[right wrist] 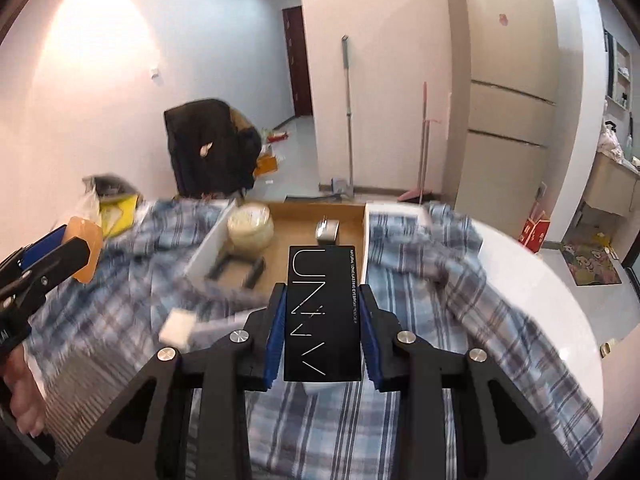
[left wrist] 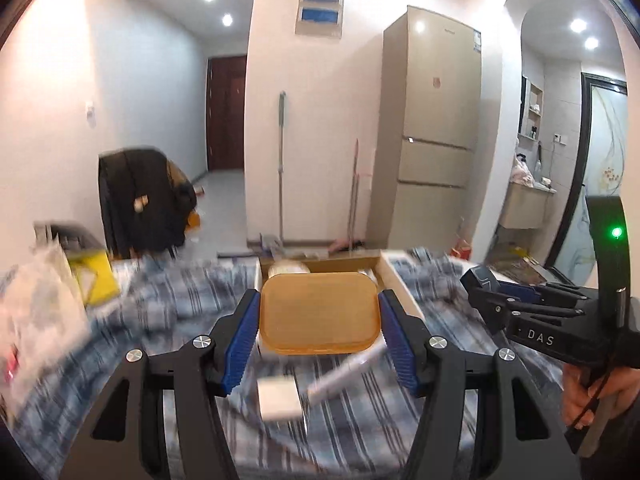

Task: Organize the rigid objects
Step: 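Carry both boxes into the cardboard box and open both tools to release them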

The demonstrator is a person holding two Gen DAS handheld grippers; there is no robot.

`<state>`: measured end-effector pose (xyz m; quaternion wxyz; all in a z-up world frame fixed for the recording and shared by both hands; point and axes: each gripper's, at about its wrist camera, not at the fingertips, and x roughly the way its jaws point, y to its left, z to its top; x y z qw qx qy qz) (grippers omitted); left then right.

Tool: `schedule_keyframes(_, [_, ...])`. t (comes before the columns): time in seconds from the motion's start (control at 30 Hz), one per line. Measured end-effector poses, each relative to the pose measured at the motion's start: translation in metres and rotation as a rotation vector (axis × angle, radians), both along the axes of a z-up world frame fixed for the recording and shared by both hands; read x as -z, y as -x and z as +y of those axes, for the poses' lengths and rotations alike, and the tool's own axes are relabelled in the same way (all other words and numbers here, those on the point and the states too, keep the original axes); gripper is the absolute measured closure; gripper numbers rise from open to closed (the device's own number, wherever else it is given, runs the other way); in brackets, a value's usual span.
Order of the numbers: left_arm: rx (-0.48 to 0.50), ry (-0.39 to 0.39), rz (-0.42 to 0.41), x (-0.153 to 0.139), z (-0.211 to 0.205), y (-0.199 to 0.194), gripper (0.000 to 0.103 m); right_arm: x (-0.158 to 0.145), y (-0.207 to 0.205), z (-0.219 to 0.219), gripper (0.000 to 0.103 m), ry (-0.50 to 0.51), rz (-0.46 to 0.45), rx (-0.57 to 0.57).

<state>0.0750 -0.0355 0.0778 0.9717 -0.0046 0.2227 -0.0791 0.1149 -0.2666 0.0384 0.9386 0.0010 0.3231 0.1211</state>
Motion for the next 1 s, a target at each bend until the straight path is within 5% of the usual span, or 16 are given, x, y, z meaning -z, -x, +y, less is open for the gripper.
schedule_keyframes(0.13, [0.002, 0.002, 0.013, -0.015, -0.010, -0.045, 0.041, -0.027, -0.041, -0.001, 0.071, -0.069, 0.007, 0.049])
schedule_keyframes(0.33, [-0.031, 0.131, 0.132, -0.001, -0.002, -0.122, 0.041, -0.033, -0.086, 0.008, 0.071, -0.099, 0.004, 0.090])
schedule_keyframes(0.73, [0.077, 0.041, 0.256, 0.086, -0.019, -0.164, 0.041, 0.051, -0.130, 0.018, 0.071, -0.063, 0.185, 0.087])
schedule_keyframes(1.0, [0.191, 0.135, 0.301, 0.110, -0.030, -0.172, 0.041, 0.073, -0.143, 0.008, 0.071, -0.060, 0.247, 0.114])
